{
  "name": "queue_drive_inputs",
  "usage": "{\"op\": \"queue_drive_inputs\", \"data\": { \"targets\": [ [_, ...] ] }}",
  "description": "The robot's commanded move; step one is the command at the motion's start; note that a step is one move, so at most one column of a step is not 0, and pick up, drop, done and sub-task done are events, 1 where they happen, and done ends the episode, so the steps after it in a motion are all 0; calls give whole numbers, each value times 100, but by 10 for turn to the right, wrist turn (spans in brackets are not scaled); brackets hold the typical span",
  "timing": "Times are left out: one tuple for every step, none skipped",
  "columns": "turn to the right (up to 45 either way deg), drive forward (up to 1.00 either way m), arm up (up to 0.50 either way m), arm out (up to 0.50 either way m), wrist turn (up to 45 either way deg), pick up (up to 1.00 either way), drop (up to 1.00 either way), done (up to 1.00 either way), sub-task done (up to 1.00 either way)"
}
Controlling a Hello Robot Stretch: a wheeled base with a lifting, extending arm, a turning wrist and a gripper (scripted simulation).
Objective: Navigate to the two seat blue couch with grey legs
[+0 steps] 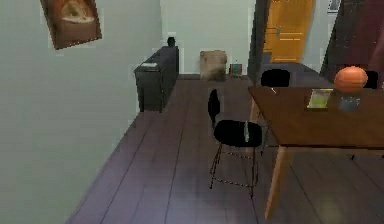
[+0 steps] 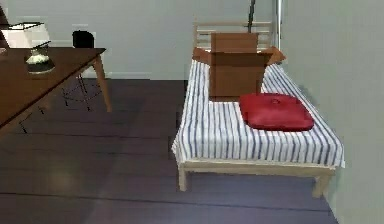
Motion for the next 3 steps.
{"op": "queue_drive_inputs", "data": {
  "targets": [
    [-150, 0, 0, 0, 0, 0, 0, 0, 0],
    [0, 100, 0, 0, 0, 0, 0, 0, 0],
    [-60, 0, 0, 0, 0, 0, 0, 0, 0]
  ]
}}
